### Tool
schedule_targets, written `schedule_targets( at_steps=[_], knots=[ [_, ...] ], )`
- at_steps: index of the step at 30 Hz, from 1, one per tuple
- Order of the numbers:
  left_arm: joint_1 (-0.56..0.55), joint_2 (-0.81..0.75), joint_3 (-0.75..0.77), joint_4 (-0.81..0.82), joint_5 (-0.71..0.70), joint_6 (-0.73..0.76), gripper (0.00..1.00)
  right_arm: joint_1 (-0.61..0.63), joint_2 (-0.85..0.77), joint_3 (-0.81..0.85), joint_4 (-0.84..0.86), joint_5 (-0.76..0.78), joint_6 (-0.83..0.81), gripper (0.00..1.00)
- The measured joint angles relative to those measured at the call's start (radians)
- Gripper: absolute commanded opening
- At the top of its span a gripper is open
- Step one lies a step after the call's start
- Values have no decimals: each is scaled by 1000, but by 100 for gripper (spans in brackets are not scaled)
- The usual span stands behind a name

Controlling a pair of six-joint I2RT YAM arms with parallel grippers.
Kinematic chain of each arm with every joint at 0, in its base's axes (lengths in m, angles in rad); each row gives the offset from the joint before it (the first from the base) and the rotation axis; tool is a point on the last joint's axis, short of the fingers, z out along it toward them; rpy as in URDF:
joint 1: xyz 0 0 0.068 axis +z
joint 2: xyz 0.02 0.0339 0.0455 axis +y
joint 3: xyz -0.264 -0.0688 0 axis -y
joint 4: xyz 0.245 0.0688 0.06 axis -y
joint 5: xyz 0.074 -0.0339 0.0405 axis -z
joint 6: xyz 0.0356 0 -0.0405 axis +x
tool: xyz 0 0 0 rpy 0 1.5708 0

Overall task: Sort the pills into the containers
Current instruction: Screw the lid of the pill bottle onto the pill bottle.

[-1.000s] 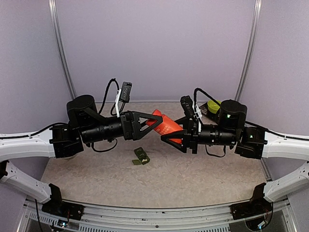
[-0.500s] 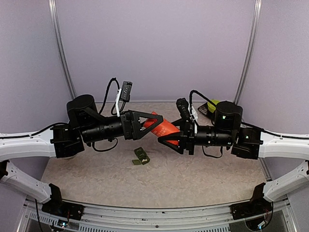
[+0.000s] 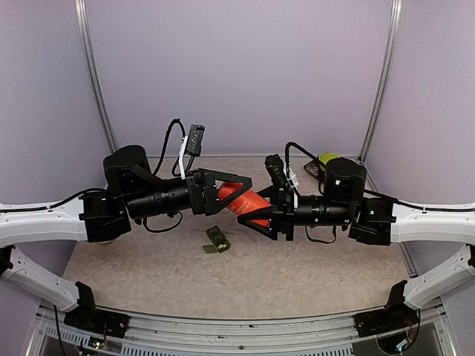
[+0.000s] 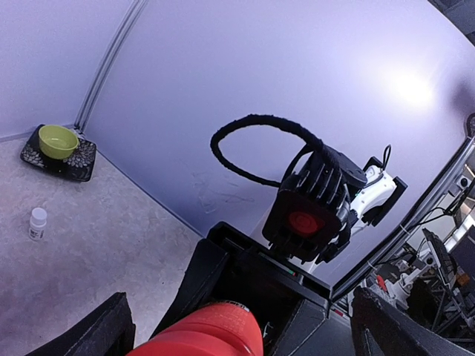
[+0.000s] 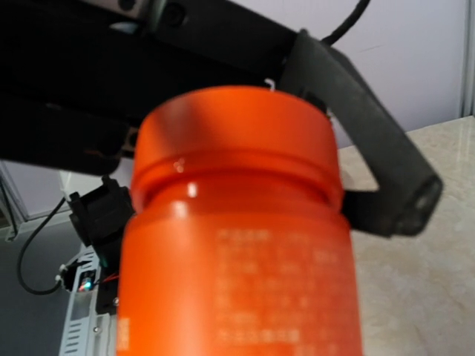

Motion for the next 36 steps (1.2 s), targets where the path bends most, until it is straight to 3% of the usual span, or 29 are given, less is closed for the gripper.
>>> schedule_targets(
  at_steps=[20, 30, 36],
  knots=[
    [6, 3, 2, 0, 25, 10, 99, 32, 59, -6, 44, -63, 27, 0],
    [36, -39, 2, -3, 14, 7, 99, 32, -88, -8, -10, 32, -10, 0],
    [14, -34, 2, -5, 22, 6, 99, 32, -93, -8, -38, 97, -35, 0]
  ],
)
